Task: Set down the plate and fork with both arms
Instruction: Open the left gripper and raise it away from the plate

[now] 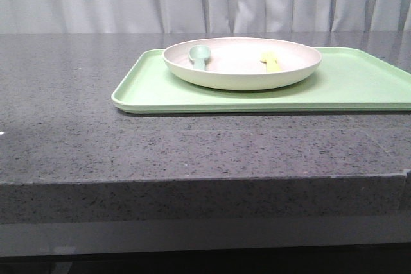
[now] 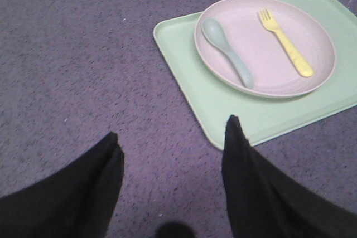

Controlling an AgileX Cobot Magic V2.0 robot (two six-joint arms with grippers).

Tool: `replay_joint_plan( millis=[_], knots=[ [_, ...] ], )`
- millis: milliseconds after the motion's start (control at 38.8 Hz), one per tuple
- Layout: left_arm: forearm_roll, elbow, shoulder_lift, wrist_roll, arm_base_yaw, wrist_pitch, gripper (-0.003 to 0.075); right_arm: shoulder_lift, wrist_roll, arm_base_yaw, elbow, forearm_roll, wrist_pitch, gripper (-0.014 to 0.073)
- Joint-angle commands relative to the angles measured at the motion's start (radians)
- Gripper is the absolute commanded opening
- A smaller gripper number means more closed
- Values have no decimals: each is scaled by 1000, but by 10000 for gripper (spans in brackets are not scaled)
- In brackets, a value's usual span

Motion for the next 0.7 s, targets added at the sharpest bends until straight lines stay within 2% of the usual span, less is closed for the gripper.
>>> replay_joint_plan(
  millis=[0, 309, 515, 670],
  knots=[
    [-54, 47, -78, 32, 24, -56, 398, 17, -5, -6, -35, -11, -80, 624],
    [-65, 206, -272, 32, 24, -71, 397, 17, -5, -6, -35, -11, -69, 624],
    [-47, 211, -284, 32, 24, -74, 390, 17, -5, -6, -35, -5, -71, 624],
    [-47, 211, -282, 32, 24, -78, 360, 31, -5, -6, -55, 60, -17, 624]
  ],
)
